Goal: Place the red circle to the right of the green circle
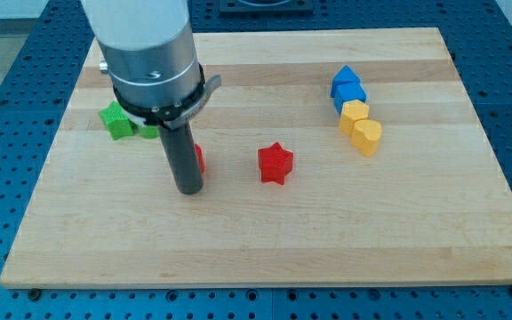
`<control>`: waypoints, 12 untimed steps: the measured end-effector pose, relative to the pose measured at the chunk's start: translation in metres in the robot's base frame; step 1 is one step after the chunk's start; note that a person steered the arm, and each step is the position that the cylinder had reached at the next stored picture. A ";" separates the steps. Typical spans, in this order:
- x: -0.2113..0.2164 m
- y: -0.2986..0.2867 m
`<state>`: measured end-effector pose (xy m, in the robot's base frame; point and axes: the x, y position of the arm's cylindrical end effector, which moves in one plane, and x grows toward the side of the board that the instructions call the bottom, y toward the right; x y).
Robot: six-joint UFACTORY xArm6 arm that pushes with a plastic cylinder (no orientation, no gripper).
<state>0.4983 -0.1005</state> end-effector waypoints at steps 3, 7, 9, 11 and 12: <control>-0.043 0.000; -0.074 0.033; -0.076 0.031; -0.076 0.013; -0.076 0.001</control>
